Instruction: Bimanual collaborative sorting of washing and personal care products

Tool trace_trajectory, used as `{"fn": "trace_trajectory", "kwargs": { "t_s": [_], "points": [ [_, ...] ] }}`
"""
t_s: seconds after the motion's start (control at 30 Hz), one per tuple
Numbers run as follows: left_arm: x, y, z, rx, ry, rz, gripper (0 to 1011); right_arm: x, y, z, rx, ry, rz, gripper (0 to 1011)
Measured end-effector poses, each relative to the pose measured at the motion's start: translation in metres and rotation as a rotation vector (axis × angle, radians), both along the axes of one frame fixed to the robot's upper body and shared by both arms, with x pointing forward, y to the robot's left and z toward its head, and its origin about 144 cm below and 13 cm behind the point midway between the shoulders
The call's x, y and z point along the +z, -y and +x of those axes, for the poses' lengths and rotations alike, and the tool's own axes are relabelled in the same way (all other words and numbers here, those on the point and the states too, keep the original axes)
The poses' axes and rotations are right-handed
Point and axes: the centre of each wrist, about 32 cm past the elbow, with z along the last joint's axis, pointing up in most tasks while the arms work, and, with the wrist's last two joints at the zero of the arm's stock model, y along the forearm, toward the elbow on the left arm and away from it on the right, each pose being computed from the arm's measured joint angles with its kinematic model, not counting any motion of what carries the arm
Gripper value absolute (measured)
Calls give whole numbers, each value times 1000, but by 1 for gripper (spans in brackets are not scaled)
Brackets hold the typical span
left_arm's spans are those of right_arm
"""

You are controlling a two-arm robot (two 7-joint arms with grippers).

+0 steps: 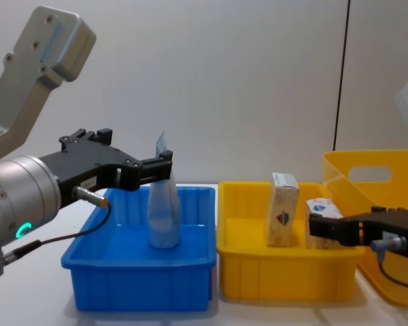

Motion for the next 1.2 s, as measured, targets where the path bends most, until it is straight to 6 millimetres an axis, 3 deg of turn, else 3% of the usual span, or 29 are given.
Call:
{"fn": "trace_trajectory", "kwargs": {
  "t_s": [0.6,1.2],
  "points": [
    [0,0,0,0,0,0,1001,-4,-19,26,-3,-2,-18,1004],
    [0,0,0,0,0,0,1001,-10,-37,38,-68,-3,-48,1003]
  ]
}}
